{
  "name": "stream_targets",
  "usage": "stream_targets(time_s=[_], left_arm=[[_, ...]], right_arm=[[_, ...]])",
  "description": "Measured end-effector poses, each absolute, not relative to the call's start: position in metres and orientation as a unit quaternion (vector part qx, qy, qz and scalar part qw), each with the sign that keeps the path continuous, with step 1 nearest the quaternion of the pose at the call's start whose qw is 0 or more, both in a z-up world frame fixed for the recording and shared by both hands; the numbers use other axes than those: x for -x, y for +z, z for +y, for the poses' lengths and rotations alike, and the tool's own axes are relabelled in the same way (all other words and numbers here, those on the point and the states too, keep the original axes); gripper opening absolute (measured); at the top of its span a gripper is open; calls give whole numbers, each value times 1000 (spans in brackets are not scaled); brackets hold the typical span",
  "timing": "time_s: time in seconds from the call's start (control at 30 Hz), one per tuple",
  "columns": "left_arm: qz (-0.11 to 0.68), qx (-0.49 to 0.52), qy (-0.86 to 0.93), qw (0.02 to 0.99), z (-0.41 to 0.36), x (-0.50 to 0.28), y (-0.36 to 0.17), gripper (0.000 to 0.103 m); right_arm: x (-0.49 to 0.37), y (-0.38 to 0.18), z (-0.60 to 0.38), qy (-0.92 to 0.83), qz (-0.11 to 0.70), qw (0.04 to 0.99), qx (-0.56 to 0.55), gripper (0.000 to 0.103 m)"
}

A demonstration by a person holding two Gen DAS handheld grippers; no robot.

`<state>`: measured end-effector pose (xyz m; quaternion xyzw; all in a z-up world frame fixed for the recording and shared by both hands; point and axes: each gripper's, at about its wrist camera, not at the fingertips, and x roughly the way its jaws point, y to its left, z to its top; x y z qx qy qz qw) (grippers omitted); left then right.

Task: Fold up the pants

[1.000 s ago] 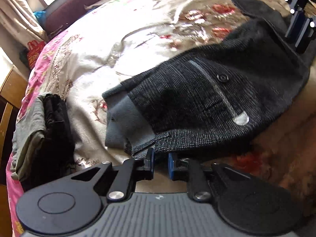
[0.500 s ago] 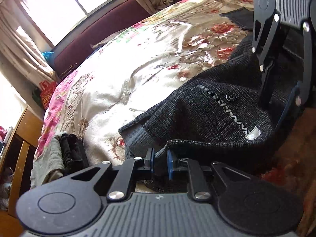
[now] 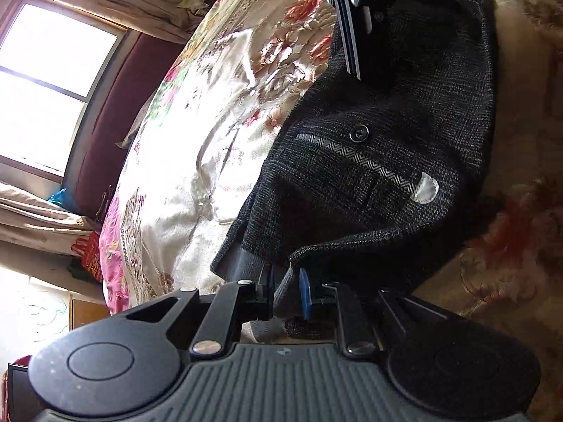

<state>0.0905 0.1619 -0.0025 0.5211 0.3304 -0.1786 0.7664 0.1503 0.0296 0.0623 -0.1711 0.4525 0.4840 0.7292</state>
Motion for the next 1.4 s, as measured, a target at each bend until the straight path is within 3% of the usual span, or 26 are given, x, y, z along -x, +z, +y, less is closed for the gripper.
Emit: stream_targets(time_s=[0.07, 0.1, 0.2, 0.23, 0.3, 0.33, 0.4, 0.63, 0.73, 0.8, 0.87, 0.97, 1.1, 1.17, 1.23, 1.33, 1.4], left_arm=[[324, -544, -189, 750, 165, -87, -13, 35], [324, -556, -197, 739, 166, -87, -21, 35], [309, -583, -206, 723, 168, -85, -37, 36], [306, -584, -206, 723, 169, -86, -39, 36], [310, -571, -200, 734, 170, -93, -32, 34], [308, -567, -197, 739, 170, -96, -25, 33], [291, -564, -192, 749, 172, -103, -4, 32], [204, -552, -134, 797, 187, -144, 68, 31], [206, -546, -113, 804, 193, -144, 46, 30], [238, -549, -113, 793, 197, -136, 8, 30], [290, -572, -138, 755, 197, -117, -38, 31], [295, -610, -133, 723, 200, -83, -65, 27], [360, -543, -102, 752, 210, -75, -38, 31], [353, -534, -74, 764, 210, -70, -20, 31], [342, -499, -47, 795, 202, -76, 7, 31], [310, -443, -43, 840, 175, -91, 32, 31], [300, -406, -73, 860, 150, -102, 38, 31]], right_arm=[[-132, 55, 35, 497, 435, 724, 199, 54], [-123, 50, 37, 500, 424, 723, 219, 56], [-98, 26, 49, 498, 398, 715, 287, 55], [-91, 17, 53, 491, 387, 715, 314, 50], [-83, 1, 59, 463, 364, 720, 366, 24], [-89, 1, 59, 463, 381, 717, 355, 3], [-106, 20, 55, 457, 422, 724, 299, 3], [-150, 121, 32, 423, 404, 790, 183, 4], [-143, 92, 49, 429, 425, 779, 170, 4], [-130, 43, 68, 428, 437, 764, 203, 8], [-126, -12, 89, 413, 501, 723, 238, 14], [-120, -5, 83, 435, 483, 723, 235, 12], [-144, 42, 36, 427, 496, 737, 169, 16], [-166, 60, 4, 390, 479, 771, 153, 36], [-192, 62, -28, 349, 457, 803, 155, 45], [-244, 42, -70, 223, 472, 832, 186, 45], [-272, 30, -111, 138, 510, 837, 145, 45]])
